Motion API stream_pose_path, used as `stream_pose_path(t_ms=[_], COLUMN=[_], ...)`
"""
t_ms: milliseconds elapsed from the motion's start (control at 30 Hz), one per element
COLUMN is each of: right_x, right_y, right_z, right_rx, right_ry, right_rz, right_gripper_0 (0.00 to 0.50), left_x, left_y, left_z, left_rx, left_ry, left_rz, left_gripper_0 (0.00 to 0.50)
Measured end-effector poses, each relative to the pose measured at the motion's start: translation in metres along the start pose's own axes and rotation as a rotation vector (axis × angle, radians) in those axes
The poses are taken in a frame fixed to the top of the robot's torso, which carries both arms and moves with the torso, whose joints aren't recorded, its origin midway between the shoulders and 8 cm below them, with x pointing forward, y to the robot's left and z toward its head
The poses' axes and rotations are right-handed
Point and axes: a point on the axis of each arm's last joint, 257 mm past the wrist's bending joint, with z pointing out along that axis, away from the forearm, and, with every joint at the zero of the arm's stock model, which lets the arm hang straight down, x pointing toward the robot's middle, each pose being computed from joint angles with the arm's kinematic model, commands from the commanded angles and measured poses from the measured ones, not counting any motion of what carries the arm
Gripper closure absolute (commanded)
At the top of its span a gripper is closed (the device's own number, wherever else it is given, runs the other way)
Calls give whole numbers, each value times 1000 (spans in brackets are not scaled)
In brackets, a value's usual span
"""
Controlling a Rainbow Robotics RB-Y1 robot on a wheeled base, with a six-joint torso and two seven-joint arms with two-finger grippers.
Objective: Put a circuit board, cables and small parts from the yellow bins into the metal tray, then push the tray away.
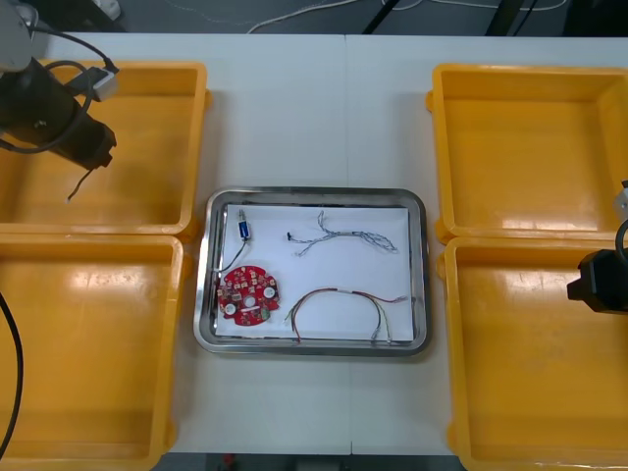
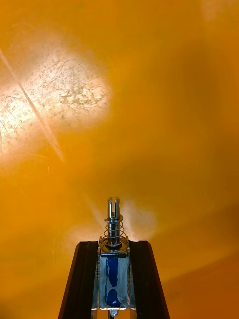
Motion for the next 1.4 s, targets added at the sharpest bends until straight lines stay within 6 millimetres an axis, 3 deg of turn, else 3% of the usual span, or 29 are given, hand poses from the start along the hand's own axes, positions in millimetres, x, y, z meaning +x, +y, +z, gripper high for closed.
stream_pose_path(t_ms=[267, 400, 600, 800, 933, 1400], right_x=[0, 0, 0, 0, 0, 0], right_y=[0, 0, 0, 0, 0, 0], right_z=[0, 0, 0, 0, 0, 0], right_rx=[0, 0, 0, 0, 0, 0], right_ry=[0, 0, 0, 0, 0, 0], right_rz=[0, 0, 0, 0, 0, 0], right_gripper_0=[0, 0, 0, 0, 0, 0], left_x=[0, -5, -20, -34, -34, -20], left_y=[-20, -36, -74, -113, -137, -213], left_z=[-26, -36, -47, -54, -56, -38], left_rx=[17, 3, -8, 10, 20, 19], left_ry=[33, 38, 17, -29, -52, -52], left_rz=[-254, -227, -162, -343, -402, -240], left_gripper_0=[500, 500, 500, 500, 500, 500])
